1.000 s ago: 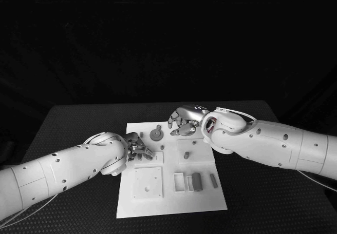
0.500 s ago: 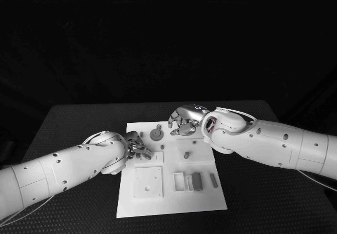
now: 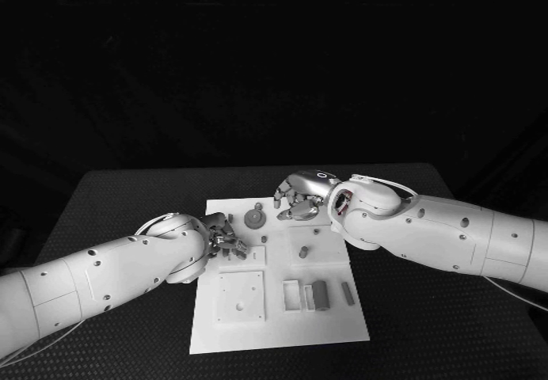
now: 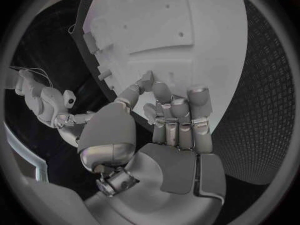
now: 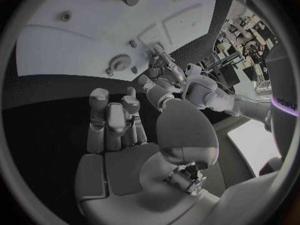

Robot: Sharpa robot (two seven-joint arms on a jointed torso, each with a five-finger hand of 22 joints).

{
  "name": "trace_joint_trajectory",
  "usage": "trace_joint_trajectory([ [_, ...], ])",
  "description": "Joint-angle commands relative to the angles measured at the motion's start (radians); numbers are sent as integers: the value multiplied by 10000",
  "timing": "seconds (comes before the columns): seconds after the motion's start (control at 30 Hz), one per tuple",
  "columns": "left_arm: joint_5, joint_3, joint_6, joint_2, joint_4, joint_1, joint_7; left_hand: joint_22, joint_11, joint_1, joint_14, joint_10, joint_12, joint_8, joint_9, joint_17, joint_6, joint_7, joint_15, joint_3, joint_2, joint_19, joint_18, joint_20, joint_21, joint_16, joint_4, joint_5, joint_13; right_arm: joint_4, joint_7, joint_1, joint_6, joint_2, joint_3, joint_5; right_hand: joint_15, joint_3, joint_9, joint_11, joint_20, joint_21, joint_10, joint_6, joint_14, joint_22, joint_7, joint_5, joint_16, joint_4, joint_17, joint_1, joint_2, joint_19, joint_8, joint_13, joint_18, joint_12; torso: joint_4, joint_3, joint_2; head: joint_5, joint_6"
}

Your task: Assemble the parts on the task board

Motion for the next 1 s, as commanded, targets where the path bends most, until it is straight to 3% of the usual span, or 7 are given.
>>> trace_joint_trajectory([
  [0.03,37,-8,-101,-6,37,-7,-34,201,16,594,120,67,51,32,-16,12,79,13,-179,699,565,44,534,20,51,46,-676,33,0,7,17,-5,66,-1,5,-14,-15,1,13,84,-61,-53,-9,-1,-41,71,65,20,-52,76,-2,-109,-22,31,-48,-3,460,-52,3,-5,-2,2,9],
  [1.0,-141,-13,-668,-249,490,-23,330,191,3,635,143,83,62,33,-9,7,94,0,-193,717,540,46,541,15,49,56,-697,-45,-4,1,18,-6,68,-44,5,-2,-13,2,17,86,-61,-59,-7,-8,-27,70,67,21,-50,128,11,-163,-36,41,-57,-2,460,-54,11,-12,-4,-16,-9],
])
